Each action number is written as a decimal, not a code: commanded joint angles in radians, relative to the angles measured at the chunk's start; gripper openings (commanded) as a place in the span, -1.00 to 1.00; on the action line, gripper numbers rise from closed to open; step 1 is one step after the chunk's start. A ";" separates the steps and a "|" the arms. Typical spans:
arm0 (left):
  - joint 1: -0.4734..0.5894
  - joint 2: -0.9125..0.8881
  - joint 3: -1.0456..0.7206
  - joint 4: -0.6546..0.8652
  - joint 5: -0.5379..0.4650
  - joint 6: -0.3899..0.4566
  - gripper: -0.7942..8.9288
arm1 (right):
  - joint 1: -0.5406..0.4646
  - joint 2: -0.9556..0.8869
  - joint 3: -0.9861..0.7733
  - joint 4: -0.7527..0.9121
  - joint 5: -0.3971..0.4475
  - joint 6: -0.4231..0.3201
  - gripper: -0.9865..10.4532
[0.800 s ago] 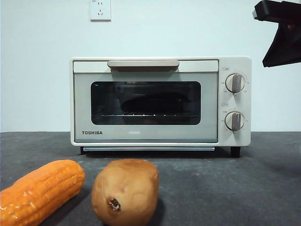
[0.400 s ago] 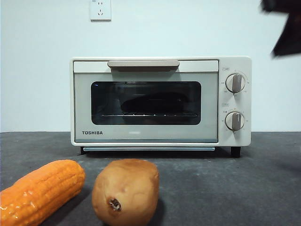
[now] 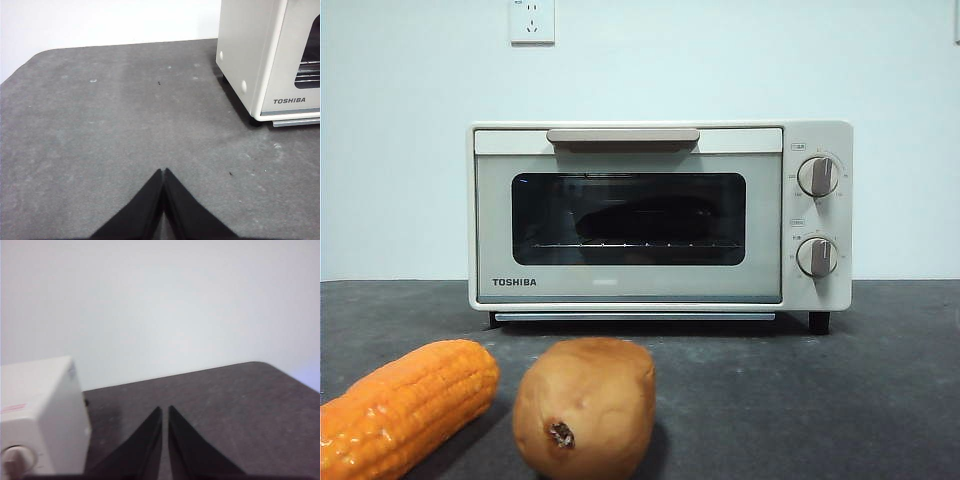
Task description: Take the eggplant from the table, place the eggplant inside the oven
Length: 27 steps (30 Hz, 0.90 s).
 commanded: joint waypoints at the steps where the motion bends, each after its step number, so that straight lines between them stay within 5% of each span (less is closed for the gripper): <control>1: 0.001 -0.001 -0.015 -0.001 0.002 0.008 -0.83 | -0.108 -0.039 -0.050 0.002 -0.114 -0.013 -0.82; 14: 0.001 -0.001 -0.015 -0.002 0.001 0.008 -0.83 | -0.209 -0.194 -0.317 0.004 -0.369 -0.011 -0.82; 27: 0.001 -0.001 -0.015 -0.001 0.001 0.008 -0.83 | -0.209 -0.245 -0.341 -0.166 -0.467 0.008 -0.82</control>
